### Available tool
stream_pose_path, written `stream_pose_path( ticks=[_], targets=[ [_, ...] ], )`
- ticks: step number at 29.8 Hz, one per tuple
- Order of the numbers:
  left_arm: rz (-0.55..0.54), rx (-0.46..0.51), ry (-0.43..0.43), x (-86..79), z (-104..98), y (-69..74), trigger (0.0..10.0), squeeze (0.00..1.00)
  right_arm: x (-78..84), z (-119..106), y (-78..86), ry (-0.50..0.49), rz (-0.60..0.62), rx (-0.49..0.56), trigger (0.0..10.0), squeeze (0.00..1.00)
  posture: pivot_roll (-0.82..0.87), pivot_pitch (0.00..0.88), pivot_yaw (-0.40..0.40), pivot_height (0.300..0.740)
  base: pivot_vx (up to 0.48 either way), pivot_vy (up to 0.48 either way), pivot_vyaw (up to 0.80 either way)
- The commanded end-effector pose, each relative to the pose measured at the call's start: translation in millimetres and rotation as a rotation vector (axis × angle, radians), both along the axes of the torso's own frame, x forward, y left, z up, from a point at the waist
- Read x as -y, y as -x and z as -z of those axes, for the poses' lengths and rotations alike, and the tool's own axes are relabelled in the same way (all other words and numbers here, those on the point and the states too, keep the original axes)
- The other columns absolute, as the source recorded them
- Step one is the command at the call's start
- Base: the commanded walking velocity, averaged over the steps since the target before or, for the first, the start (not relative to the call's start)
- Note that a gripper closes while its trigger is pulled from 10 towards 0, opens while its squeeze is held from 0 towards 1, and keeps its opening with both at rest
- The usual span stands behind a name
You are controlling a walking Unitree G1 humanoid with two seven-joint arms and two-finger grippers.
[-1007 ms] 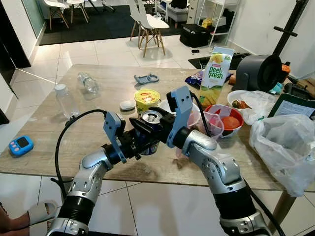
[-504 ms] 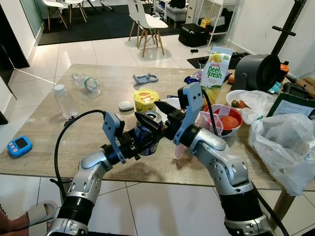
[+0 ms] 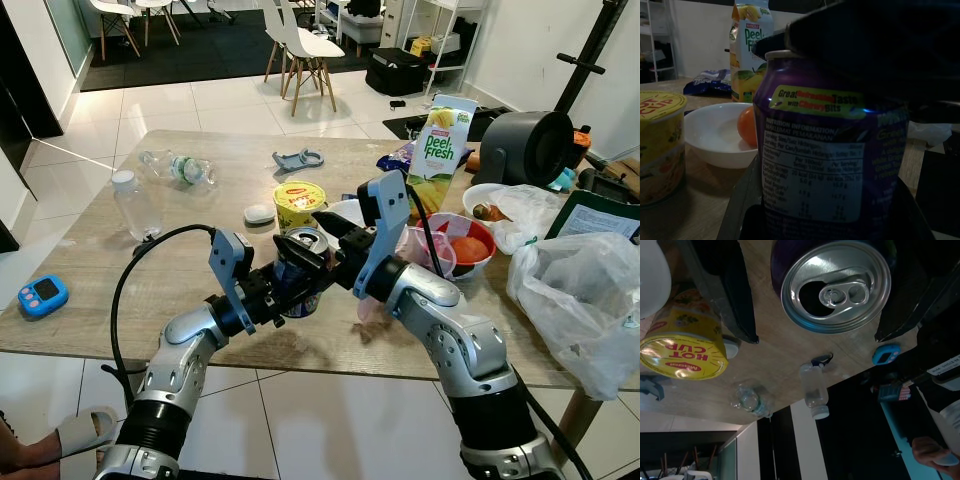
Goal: Restocking fridge
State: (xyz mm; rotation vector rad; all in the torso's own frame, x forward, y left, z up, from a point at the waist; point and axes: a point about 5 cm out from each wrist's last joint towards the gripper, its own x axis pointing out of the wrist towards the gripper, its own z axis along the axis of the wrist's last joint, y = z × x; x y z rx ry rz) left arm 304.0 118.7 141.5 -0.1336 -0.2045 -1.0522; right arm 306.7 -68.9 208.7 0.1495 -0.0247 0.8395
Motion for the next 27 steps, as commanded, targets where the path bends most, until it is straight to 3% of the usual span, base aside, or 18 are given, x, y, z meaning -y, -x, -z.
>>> stream_pose_path(
  ticks=[1, 2, 3, 4, 6, 7, 10, 11, 12, 14, 15, 18, 19, 21, 22, 23, 27],
  targets=[
    [0.010, 0.007, 0.001, 0.4, -0.5, 1.0, 10.0, 0.00, 2.1, 9.2, 0.9, 0.042, 0.008, -0.042, 10.0, 0.00, 0.08, 0.018, 0.002, 0.740, 0.000, 0.000, 0.00],
    [0.010, 0.008, 0.001, 0.4, -0.5, 1.1, 10.0, 0.00, 2.2, 9.8, 0.8, 0.046, 0.008, -0.047, 10.0, 0.00, 0.08, 0.019, 0.003, 0.740, 0.000, 0.000, 0.00],
    [0.010, 0.008, 0.001, 0.4, -0.5, 1.1, 10.0, 0.00, 2.2, 10.2, 0.9, 0.051, 0.005, -0.050, 9.0, 0.00, 0.08, 0.018, 0.002, 0.740, 0.000, 0.000, 0.00],
    [0.010, 0.008, 0.001, 0.2, -0.5, 1.1, 10.0, 0.00, 2.2, 11.2, 0.9, 0.056, 0.002, -0.059, 6.5, 0.00, 0.08, 0.019, 0.002, 0.740, 0.000, 0.000, 0.00],
    [0.010, 0.008, 0.001, 0.1, -0.5, 1.1, 10.0, 0.00, 2.1, 11.9, 1.0, 0.058, 0.000, -0.064, 6.5, 0.00, 0.08, 0.019, 0.002, 0.740, 0.000, 0.000, 0.00],
    [0.009, 0.008, 0.001, 0.0, -0.5, 1.1, 10.0, 0.00, 2.2, 12.8, 1.3, 0.063, -0.004, -0.070, 5.6, 0.00, 0.08, 0.019, 0.002, 0.740, 0.000, 0.000, 0.00],
    [0.009, 0.008, 0.001, 0.0, -0.6, 1.0, 10.0, 0.00, 2.3, 13.7, 1.8, 0.068, -0.009, -0.074, 6.2, 0.00, 0.08, 0.018, 0.002, 0.740, 0.000, 0.000, 0.00],
    [0.009, 0.008, 0.001, 0.0, -0.6, 0.9, 10.0, 0.00, 2.7, 14.0, 2.2, 0.066, -0.013, -0.076, 7.1, 0.00, 0.08, 0.019, 0.001, 0.740, 0.000, 0.000, 0.00],
    [0.009, 0.008, 0.001, 0.0, -0.6, 0.9, 10.0, 0.00, 2.7, 14.0, 2.2, 0.066, -0.013, -0.076, 7.1, 0.00, 0.08, 0.019, 0.001, 0.740, 0.000, 0.000, 0.00],
    [0.009, 0.009, 0.001, 0.1, -0.7, 0.8, 10.0, 0.00, 2.9, 13.0, 2.6, 0.057, -0.018, -0.075, 1.9, 0.00, 0.08, 0.018, 0.002, 0.740, 0.000, 0.000, 0.00],
    [0.010, 0.009, 0.001, 0.1, -0.8, 0.8, 10.0, 0.00, 2.8, 12.0, 2.5, 0.048, -0.018, -0.073, 1.3, 0.00, 0.08, 0.018, 0.001, 0.740, 0.000, 0.000, 0.00],
    [0.013, 0.009, 0.000, 0.3, -0.7, 0.9, 10.0, 0.00, 2.6, 9.5, 2.5, 0.028, -0.020, -0.072, 2.1, 0.00, 0.08, 0.017, 0.003, 0.740, 0.000, 0.000, 0.00],
    [0.013, 0.009, 0.001, 0.4, -0.8, 0.9, 10.0, 0.00, 2.6, 8.5, 2.6, 0.021, -0.021, -0.071, 3.6, 0.00, 0.08, 0.017, 0.003, 0.740, 0.000, 0.000, 0.00],
    [0.013, 0.009, 0.001, 0.4, -0.8, 0.9, 10.0, 0.00, 2.6, 8.5, 2.6, 0.021, -0.021, -0.071, 3.6, 0.00, 0.08, 0.017, 0.003, 0.740, 0.000, 0.000, 0.00],
    [0.014, 0.008, 0.000, 0.6, -0.6, 1.0, 10.0, 0.00, 2.7, 7.4, 2.7, 0.012, -0.022, -0.072, 9.6, 0.00, 0.08, 0.017, 0.003, 0.740, 0.000, 0.000, 0.00],
    [0.015, 0.008, 0.000, 0.7, -0.5, 1.1, 10.0, 0.00, 2.7, 6.2, 3.0, 0.002, -0.025, -0.072, 10.0, 0.00, 0.08, 0.017, 0.003, 0.740, 0.000, 0.000, 0.00],
    [0.015, 0.007, 0.000, 0.7, -0.4, 1.2, 10.0, 0.00, 2.6, 3.2, 3.6, -0.028, -0.034, -0.078, 10.0, 0.00, 0.08, 0.019, 0.003, 0.740, 0.000, 0.000, 0.00]
  ],
)
